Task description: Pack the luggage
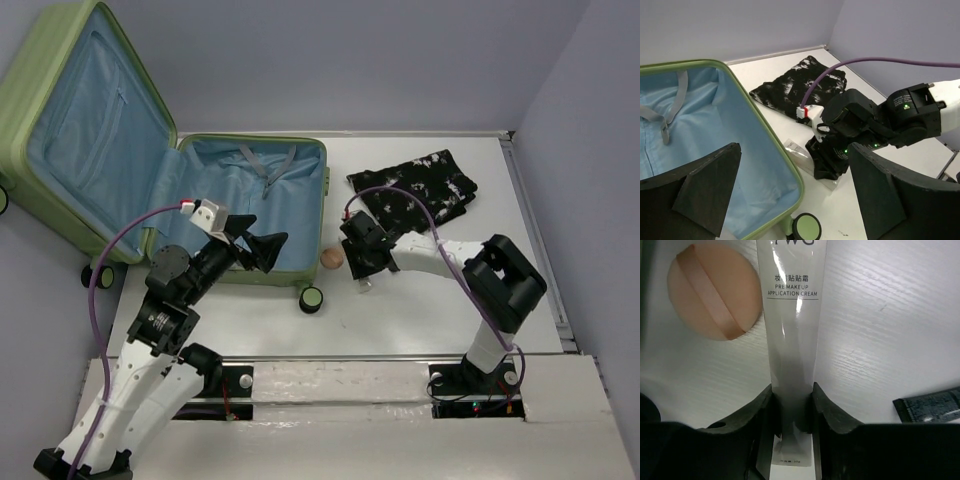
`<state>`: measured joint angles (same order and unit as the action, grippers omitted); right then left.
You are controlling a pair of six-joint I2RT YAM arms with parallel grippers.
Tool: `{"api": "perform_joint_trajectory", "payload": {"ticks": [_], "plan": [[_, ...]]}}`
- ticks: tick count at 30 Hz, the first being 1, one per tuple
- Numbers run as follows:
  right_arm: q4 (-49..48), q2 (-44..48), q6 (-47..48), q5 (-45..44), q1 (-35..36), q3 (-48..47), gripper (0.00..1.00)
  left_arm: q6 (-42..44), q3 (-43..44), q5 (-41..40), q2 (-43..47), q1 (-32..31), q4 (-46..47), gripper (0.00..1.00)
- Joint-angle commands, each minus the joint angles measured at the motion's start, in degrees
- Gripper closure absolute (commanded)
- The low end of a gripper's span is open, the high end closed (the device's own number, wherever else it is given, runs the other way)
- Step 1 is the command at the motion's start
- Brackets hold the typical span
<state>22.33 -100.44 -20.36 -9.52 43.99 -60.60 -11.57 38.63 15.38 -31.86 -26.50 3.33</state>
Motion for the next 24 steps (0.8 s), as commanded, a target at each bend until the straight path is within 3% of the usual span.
{"api": "perform_joint_trajectory", "payload": {"ticks": [1, 5, 8, 14, 15, 16, 18, 21, 23, 24], "plan": [[0.52, 5.24, -0.47, -5.41, 0.22, -1.8, 0.7, -0.29, 2.68, -3.15, 2.67, 0.57, 1.59, 0.01], [2.28, 15.26, -0.21, -5.08, 0.75, -2.33, 0.71, -2.84, 2.07, -12.81, 6.89, 1.1, 1.85, 0.01], [-0.16, 17.56, 0.84, -0.7, 0.75, -6.54, 0.71, -4.07, 1.45, -19.3, 10.05, 1.63, 2.03, 0.01], [-8.16, 3.89, 0.33, 12.67, 1.89, -24.96, 0.7, -4.16, 1.8, -23.47, 9.71, 2.33, 0.01, 0.01], [-8.7, 1.76, -0.72, 13.99, 1.89, -27.7, 0.64, -4.16, 1.8, -23.38, 9.71, 2.33, 0.01, 0.01], [-8.88, -0.26, -1.17, 15.57, 1.89, -32.87, 0.34, -3.99, 1.88, -23.03, 9.62, 2.42, 0.01, 0.01], [-7.65, -4.4, -1.61, 16.46, 1.89, -36.33, 0.05, -3.46, 1.97, -22.5, 9.36, 2.42, 0.01, 0.01], [-7.65, -2.06, -0.65, 12.87, 1.89, -32.93, 0.0, -3.11, 2.06, -20.48, 8.65, 2.42, -0.08, 0.01], [-7.65, 0.76, -0.38, 8.49, 1.89, -28.72, 0.06, -3.02, 2.15, -19.17, 8.04, 2.33, 0.01, 0.01], [-7.74, 2.34, -0.47, 7.16, 1.11, -26.26, 0.15, -3.1, 2.32, -18.63, 7.78, 2.42, 0.01, 0.01]]}}
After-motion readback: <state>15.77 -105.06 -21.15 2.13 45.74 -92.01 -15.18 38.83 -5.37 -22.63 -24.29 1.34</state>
